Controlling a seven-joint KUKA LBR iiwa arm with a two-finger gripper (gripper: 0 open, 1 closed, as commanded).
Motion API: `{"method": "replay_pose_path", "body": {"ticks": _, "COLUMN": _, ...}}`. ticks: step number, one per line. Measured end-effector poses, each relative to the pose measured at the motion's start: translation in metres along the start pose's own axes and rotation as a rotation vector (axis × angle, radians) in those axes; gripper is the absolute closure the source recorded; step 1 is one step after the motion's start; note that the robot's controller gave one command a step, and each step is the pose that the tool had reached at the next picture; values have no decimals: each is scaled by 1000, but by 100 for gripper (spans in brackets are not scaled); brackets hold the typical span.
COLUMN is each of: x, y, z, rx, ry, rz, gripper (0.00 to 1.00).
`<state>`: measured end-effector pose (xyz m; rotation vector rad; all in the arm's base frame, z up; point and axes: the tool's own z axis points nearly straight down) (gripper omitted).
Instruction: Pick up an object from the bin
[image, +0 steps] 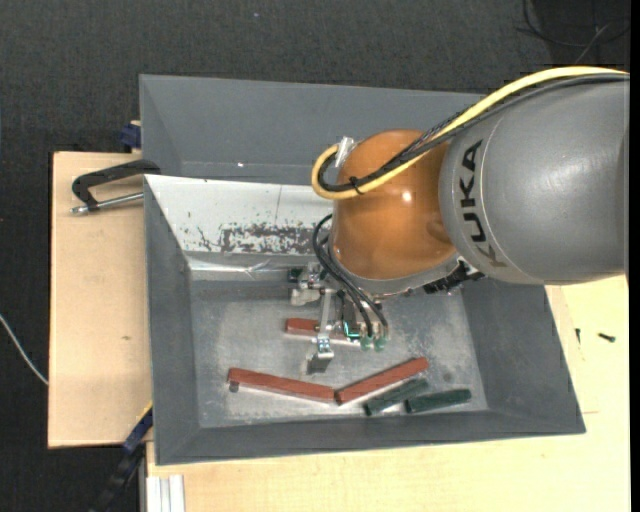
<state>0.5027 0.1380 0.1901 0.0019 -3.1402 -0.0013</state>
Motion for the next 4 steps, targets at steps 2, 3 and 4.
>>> {"method": "replay_pose_path", "body": {"ticks": 2, "x": 1, "y": 11, "z": 113, "rx": -4, "ry": -5, "rz": 26, "gripper": 100}}
{"method": "replay_pose_path", "body": {"ticks": 3, "x": 1, "y": 11, "z": 113, "rx": -4, "ry": -5, "rz": 27, "gripper": 100}}
{"method": "replay_pose_path", "body": {"ticks": 4, "x": -19, "y": 34, "z": -34, "rx": -2, "ry": -8, "rz": -47, "gripper": 100}}
